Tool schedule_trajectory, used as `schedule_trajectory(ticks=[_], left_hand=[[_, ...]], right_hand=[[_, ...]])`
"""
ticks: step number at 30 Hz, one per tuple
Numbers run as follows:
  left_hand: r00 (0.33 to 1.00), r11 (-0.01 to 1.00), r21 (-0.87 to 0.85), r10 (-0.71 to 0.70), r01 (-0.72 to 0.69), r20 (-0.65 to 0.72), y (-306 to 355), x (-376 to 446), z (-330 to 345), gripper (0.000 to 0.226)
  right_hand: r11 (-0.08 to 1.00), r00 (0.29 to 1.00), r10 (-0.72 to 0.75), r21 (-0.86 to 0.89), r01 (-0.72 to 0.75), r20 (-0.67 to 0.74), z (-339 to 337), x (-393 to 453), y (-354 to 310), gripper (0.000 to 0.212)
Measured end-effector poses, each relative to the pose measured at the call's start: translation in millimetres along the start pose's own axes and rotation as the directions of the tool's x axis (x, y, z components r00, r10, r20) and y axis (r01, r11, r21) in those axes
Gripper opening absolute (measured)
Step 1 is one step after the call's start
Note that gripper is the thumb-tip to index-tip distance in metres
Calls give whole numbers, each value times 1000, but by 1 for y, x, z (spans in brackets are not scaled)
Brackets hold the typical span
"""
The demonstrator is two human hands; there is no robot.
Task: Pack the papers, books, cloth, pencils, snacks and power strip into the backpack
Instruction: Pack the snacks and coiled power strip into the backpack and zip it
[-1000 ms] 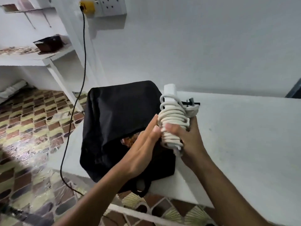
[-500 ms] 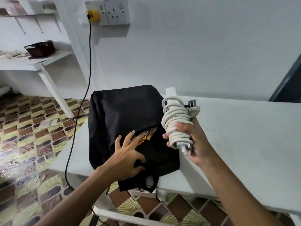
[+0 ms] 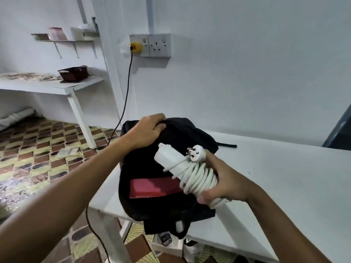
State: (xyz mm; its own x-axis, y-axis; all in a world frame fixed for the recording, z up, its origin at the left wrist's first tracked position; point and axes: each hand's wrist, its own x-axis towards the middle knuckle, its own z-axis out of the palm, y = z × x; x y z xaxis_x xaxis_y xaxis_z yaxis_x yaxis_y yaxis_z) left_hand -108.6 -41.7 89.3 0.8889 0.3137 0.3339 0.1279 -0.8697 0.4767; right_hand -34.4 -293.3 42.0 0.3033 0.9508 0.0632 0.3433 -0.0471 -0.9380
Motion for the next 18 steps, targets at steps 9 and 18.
schedule_trajectory(ticks=[9, 18], left_hand=[[990, 993, 59, 106, -101, -97, 13, 28, -37, 11], [966, 979, 61, 204, -197, -160, 28, 27, -46, 12]], right_hand=[[587, 997, 35, -806, -71, -62, 23, 67, -2, 102], [362, 999, -33, -932, -10, -24, 43, 153, 35, 108]])
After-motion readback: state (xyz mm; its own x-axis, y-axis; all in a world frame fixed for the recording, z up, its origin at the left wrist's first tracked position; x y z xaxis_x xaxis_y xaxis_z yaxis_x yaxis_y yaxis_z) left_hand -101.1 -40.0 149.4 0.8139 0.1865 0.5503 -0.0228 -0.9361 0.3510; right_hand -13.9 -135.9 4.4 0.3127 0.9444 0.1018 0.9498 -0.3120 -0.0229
